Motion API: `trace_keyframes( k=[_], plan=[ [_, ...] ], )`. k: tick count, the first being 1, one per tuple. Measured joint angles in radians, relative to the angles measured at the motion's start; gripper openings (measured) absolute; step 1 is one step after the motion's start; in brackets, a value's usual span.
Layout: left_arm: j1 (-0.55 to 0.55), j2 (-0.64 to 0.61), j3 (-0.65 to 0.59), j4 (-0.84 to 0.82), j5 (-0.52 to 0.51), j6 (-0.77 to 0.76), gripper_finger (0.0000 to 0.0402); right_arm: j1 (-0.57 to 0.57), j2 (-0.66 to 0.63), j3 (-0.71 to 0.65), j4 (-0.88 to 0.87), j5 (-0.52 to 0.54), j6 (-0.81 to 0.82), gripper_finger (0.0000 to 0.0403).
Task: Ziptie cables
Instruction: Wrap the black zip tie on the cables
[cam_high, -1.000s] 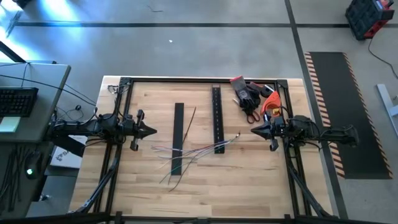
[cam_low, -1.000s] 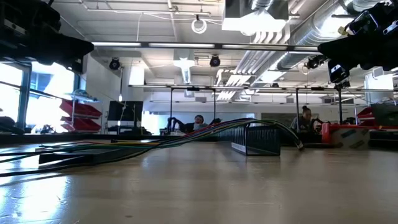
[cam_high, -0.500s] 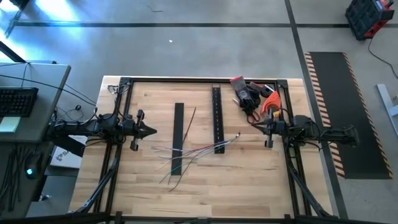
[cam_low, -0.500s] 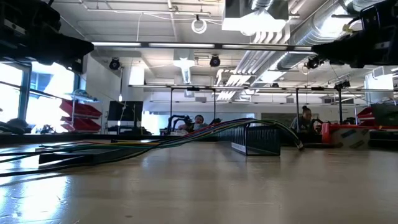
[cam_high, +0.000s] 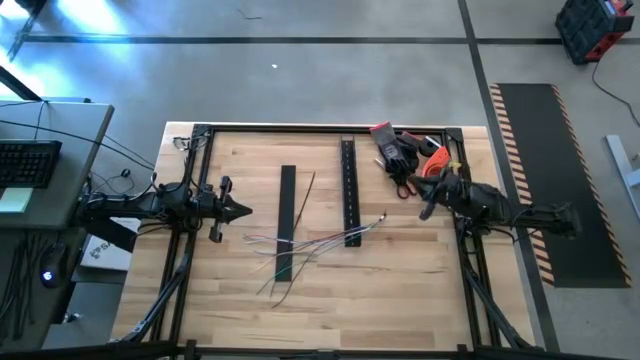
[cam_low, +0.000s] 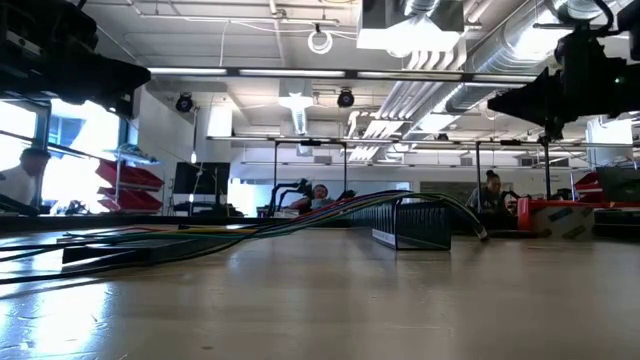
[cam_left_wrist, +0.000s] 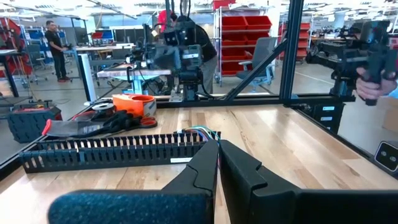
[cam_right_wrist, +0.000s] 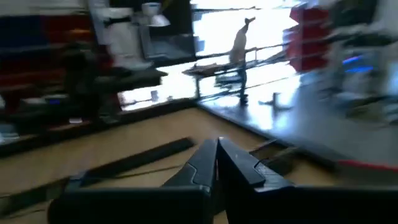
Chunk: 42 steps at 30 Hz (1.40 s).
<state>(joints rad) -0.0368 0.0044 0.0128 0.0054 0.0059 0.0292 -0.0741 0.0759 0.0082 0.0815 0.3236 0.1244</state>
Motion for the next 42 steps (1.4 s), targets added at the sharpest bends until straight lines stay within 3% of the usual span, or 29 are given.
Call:
trace_keyframes(
  k=[7, 13, 19, 21, 26, 35, 42],
  plan=[
    [0.0, 0.0, 0.0, 0.029, -0.016, -0.005, 0.0, 0.0, 0.17, 0.0, -0.056, -0.35, 0.127, 0.0005],
    [-0.002, 0.0, 0.0, 0.154, 0.01, -0.18, 0.0, 0.0, 0.335, 0.048, -0.05, -0.512, 0.127, 0.0057],
    [-0.045, 0.012, 0.0, 0.219, 0.049, -0.184, 0.0, 0.0, 0.495, 0.188, -0.167, -0.555, 0.067, 0.0139],
    [-0.065, 0.033, 0.0, 0.247, 0.028, -0.185, 0.0, 0.0, 0.555, 0.244, -0.244, -0.557, 0.001, 0.0163],
    [-0.124, 0.139, 0.0, 0.332, -0.04, -0.184, 0.0, 0.01, 0.714, 0.296, -0.24, -0.565, -0.014, 0.0206],
    [-0.206, 0.469, -0.001, 0.651, -0.106, -0.183, 0.0, 0.05, 1.008, 0.305, -0.071, -0.39, -0.195, 0.0215],
    [-0.266, 0.689, 0.002, 0.896, -0.104, -0.134, 0.0, 0.051, 1.166, 0.305, 0.011, -0.369, -0.252, 0.0215]
  ],
)
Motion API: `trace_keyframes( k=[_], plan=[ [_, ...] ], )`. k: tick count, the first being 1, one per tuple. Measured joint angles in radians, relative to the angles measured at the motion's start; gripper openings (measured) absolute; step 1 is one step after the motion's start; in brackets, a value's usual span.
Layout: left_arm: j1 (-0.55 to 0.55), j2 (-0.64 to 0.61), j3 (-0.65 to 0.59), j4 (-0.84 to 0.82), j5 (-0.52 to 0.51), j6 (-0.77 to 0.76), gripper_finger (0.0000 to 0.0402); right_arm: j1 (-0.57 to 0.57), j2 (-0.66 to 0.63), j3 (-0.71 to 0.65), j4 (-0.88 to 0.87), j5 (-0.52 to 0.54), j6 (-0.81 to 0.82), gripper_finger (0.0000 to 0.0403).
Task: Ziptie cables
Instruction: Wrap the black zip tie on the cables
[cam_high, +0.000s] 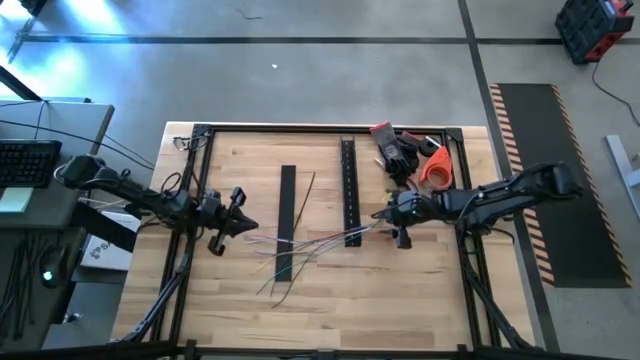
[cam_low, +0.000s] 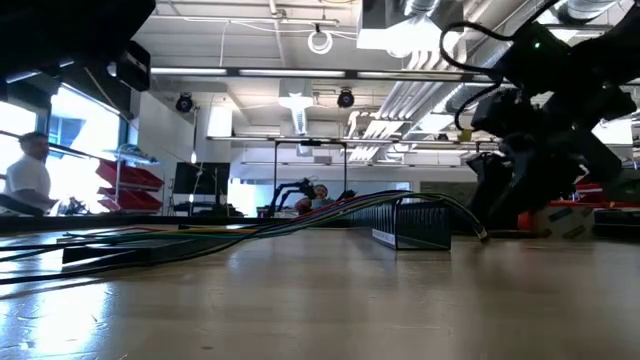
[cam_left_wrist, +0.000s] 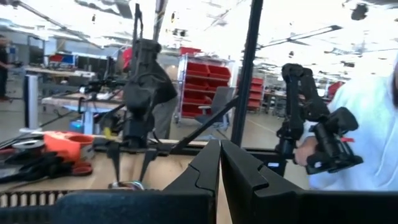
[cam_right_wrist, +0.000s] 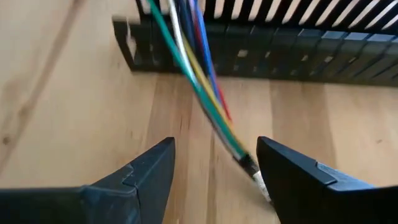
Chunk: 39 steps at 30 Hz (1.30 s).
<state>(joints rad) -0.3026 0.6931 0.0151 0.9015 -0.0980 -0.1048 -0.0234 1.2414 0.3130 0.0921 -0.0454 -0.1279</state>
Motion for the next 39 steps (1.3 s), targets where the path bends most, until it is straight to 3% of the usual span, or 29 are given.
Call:
trace_keyframes(
  k=[5, 9, 15, 19, 22, 30, 35, 39],
  plan=[
    [-0.024, 0.101, 0.049, 0.034, -0.001, 0.012, 0.0, -0.005, 0.07, 0.0, 0.064, 0.02, -0.026, 0.0214],
    [-0.027, 0.168, 0.105, 0.031, -0.002, 0.012, 0.0, -0.005, 0.115, 0.0, 0.097, 0.02, -0.06, 0.0191],
    [-0.027, 0.255, 0.173, 0.033, -0.002, 0.02, 0.0, -0.004, 0.141, 0.001, 0.103, 0.009, -0.054, 0.0098],
    [-0.027, 0.295, 0.195, 0.032, -0.002, 0.015, 0.0, -0.005, 0.099, 0.0, 0.084, 0.025, 0.042, 0.002],
    [-0.027, 0.309, 0.203, 0.032, -0.003, -0.013, 0.0, 0.001, 0.038, 0.032, 0.036, 0.046, 0.119, 0.0009],
    [-0.026, 0.31, 0.203, 0.03, -0.003, -0.05, 0.0, 0.107, -0.099, 0.304, -0.204, 0.219, 0.154, 0.0003],
    [-0.026, 0.31, 0.203, 0.03, -0.003, -0.049, 0.0, 0.208, -0.088, 0.535, -0.31, 0.294, 0.171, 0.0002],
    [-0.026, 0.31, 0.203, 0.03, -0.013, -0.024, 0.0, 0.261, -0.049, 0.721, -0.312, 0.276, 0.129, 0.0001]
  ],
)
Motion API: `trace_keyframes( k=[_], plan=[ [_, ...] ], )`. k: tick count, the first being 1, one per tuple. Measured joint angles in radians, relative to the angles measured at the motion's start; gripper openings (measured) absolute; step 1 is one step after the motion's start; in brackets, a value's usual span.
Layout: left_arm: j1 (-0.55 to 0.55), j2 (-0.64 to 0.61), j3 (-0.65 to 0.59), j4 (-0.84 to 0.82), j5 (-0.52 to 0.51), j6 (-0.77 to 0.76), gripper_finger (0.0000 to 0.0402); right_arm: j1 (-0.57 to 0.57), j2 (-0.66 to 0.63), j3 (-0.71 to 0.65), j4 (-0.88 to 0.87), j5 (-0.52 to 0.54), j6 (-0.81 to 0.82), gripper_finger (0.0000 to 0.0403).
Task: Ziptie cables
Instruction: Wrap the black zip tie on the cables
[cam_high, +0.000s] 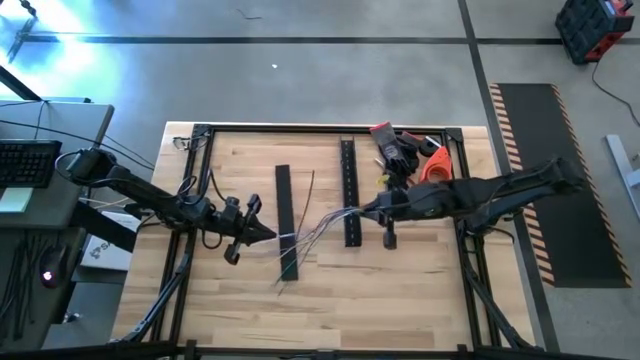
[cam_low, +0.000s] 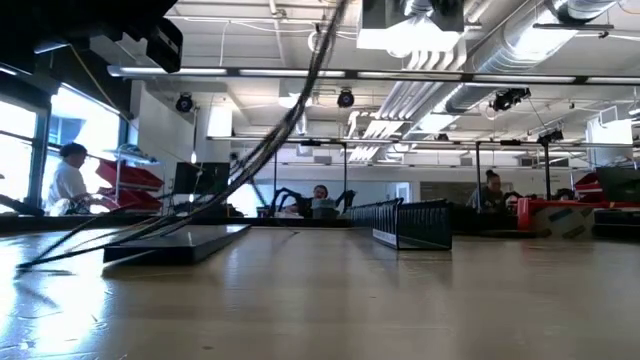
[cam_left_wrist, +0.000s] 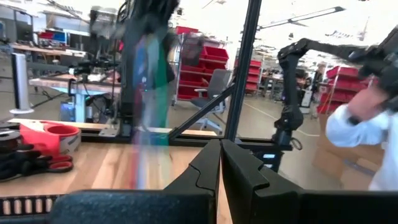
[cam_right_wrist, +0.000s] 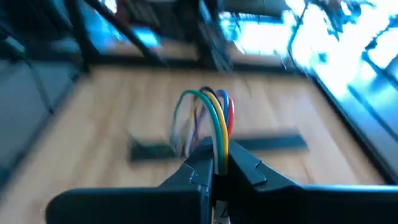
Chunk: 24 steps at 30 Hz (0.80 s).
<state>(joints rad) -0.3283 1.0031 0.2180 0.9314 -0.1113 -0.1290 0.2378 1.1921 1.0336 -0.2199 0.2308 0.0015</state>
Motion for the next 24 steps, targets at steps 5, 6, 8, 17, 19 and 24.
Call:
trace_keyframes(
  k=[5, 6, 8, 17, 19, 24],
  plan=[
    [0.0, 0.0, 0.0, 0.0, -0.01, 0.008, 0.0, 0.015, 0.104, 0.256, 0.009, -0.025, -0.122, 0.0001],
    [0.0, 0.0, 0.0, 0.0, -0.015, 0.005, 0.0, 0.011, 0.133, 0.309, 0.012, -0.036, -0.139, 0.0001],
    [0.0, 0.0, 0.0, 0.0, -0.027, -0.029, 0.0, -0.002, 0.204, 0.423, 0.014, -0.078, -0.157, 0.0001],
    [-0.001, -0.005, 0.0, -0.055, -0.033, -0.115, 0.0, -0.028, 0.583, 1.055, -0.232, -0.209, -0.159, 0.0],
    [-0.001, -0.004, 0.0, -0.062, -0.032, -0.105, 0.0, -0.02, 0.648, 1.19, -0.313, -0.213, -0.149, 0.0],
    [-0.001, -0.028, 0.0, -0.084, -0.007, -0.086, 0.0, 0.011, 0.669, 1.265, -0.395, -0.213, -0.056, 0.0]
  ],
)
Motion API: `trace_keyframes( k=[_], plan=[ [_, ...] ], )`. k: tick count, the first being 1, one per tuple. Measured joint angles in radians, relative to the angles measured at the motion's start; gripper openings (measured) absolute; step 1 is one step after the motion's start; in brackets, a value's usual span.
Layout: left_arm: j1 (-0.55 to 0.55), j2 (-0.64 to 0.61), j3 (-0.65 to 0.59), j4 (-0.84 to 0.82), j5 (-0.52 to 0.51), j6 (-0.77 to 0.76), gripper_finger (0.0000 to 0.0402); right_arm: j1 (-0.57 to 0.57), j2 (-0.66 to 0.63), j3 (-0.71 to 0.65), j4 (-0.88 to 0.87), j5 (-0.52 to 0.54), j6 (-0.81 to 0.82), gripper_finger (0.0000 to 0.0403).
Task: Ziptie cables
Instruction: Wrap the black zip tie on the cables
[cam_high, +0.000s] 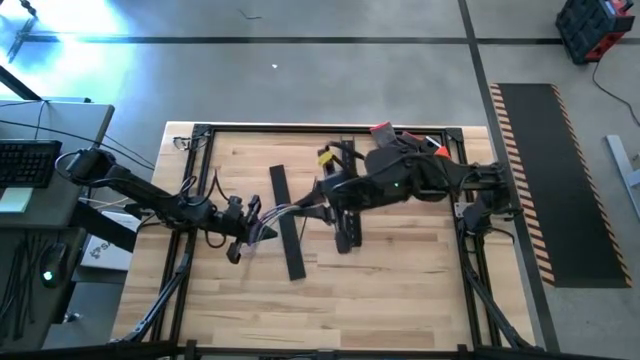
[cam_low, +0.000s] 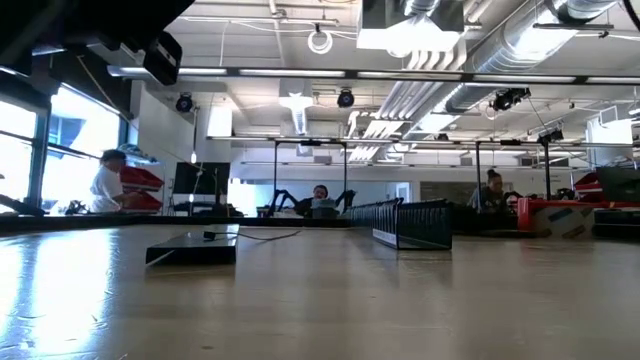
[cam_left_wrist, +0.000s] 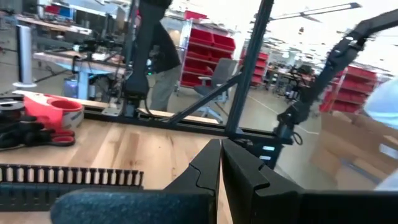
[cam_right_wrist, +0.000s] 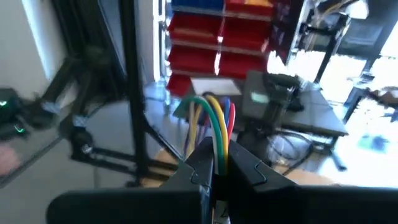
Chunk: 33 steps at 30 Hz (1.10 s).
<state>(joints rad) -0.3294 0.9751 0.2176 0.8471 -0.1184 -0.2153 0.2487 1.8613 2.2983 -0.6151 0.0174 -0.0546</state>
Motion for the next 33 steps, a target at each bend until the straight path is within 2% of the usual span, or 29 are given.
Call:
trace_keyframes(
  k=[3, 7, 10, 14, 17, 21, 24, 28, 33],
  plan=[
    [0.0, -0.047, -0.002, -0.041, 0.045, -0.001, 0.0, 0.034, -0.038, -0.071, -0.097, 0.006, 0.086, 0.0],
    [-0.005, -0.12, -0.004, -0.106, 0.083, 0.001, 0.0, 0.114, -0.053, -0.211, -0.217, 0.063, 0.22, 0.0],
    [-0.005, -0.165, -0.004, -0.151, 0.057, 0.013, 0.0, 0.174, -0.049, -0.414, -0.192, 0.071, 0.348, 0.0],
    [-0.005, -0.196, -0.004, -0.211, 0.012, 0.016, 0.0, 0.238, -0.049, -0.784, -0.024, 0.064, 0.543, 0.0],
    [-0.005, -0.197, -0.004, -0.226, -0.01, 0.007, 0.0, 0.264, -0.046, -1.036, 0.039, -0.013, 0.694, 0.0],
    [-0.005, -0.191, -0.004, -0.238, -0.03, -0.016, 0.0, 0.293, -0.046, -1.229, 0.035, 0.0, 0.772, 0.0],
    [-0.005, -0.189, -0.004, -0.241, -0.049, -0.019, 0.0, 0.302, -0.056, -1.3, 0.052, 0.0, 0.805, 0.0],
    [-0.005, -0.188, -0.004, -0.244, -0.071, -0.019, 0.0, 0.302, -0.056, -1.324, 0.059, -0.003, 0.79, 0.0006],
    [-0.005, -0.188, -0.003, -0.266, -0.094, -0.018, 0.0, 0.286, -0.05, -1.274, -0.041, -0.002, 0.711, 0.006]
  ],
)
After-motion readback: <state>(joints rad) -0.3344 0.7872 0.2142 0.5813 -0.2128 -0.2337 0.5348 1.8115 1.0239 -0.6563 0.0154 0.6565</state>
